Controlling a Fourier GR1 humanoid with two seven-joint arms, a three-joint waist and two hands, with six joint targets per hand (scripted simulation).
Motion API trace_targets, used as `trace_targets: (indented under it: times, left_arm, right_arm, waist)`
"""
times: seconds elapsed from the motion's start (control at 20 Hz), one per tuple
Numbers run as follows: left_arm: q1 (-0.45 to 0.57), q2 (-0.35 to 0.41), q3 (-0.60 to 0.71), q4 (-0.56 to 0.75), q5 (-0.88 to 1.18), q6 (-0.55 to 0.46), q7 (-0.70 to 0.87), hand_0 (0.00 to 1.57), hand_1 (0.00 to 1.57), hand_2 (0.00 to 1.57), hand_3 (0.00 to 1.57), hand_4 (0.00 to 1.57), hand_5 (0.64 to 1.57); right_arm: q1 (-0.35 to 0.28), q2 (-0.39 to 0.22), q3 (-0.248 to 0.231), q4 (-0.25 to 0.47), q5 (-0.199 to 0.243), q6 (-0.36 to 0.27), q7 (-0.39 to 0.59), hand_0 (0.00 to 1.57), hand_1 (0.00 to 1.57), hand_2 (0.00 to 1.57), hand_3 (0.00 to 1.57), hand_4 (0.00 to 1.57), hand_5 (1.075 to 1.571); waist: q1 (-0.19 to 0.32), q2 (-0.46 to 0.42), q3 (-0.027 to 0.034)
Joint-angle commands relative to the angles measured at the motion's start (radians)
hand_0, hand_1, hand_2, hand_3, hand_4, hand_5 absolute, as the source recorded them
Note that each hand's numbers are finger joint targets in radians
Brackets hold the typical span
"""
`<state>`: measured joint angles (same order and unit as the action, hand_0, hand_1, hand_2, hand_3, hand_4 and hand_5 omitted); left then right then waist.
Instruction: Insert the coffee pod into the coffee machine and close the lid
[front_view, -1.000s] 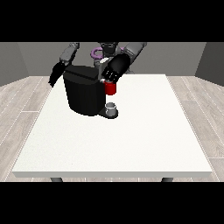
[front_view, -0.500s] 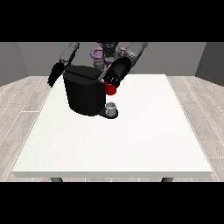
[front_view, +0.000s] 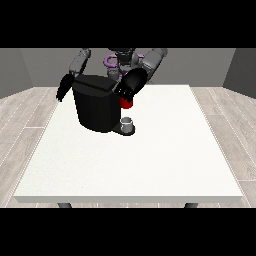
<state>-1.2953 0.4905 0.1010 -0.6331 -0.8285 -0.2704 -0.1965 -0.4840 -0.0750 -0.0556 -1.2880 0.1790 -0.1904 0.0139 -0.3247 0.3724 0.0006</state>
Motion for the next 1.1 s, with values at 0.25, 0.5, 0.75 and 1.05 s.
trace_targets:
  times: [0.25, 0.5, 0.75, 1.05]
  left_arm:
    - [-0.043, 0.013, -0.008, -0.009, -0.038, 0.052, -0.014, 1.22, 1.22, 1.17, 0.89, 0.00, 1.571]
    - [0.014, 0.077, -0.015, 0.006, -0.060, 0.074, -0.129, 0.92, 0.92, 0.98, 0.69, 0.00, 1.571]
    - [-0.026, 0.085, -0.023, -0.008, -0.088, 0.078, -0.094, 0.00, 0.00, 0.67, 0.54, 0.00, 1.571]
    - [0.002, 0.052, -0.021, -0.010, -0.090, 0.101, -0.102, 0.00, 0.00, 0.53, 0.44, 0.00, 1.571]
  right_arm:
    - [-0.044, -0.027, -0.012, 0.015, 0.007, 0.007, -0.010, 0.00, 0.00, 0.00, 0.00, 0.22, 1.571]
    - [-0.011, -0.009, 0.004, -0.032, 0.020, -0.016, 0.006, 0.00, 0.00, 0.00, 0.00, 0.16, 1.571]
    - [-0.024, 0.009, -0.001, 0.008, 0.026, -0.041, -0.037, 0.00, 0.00, 0.00, 0.00, 0.21, 1.571]
    - [0.001, -0.013, -0.009, 0.023, 0.030, -0.031, -0.033, 0.00, 0.00, 0.00, 0.00, 0.00, 1.571]
  waist:
    - [-0.015, 0.049, 0.0001]
    - [-0.009, 0.055, -0.0007]
    - [0.004, 0.076, 0.0000]
    - [0.008, 0.035, -0.0003]
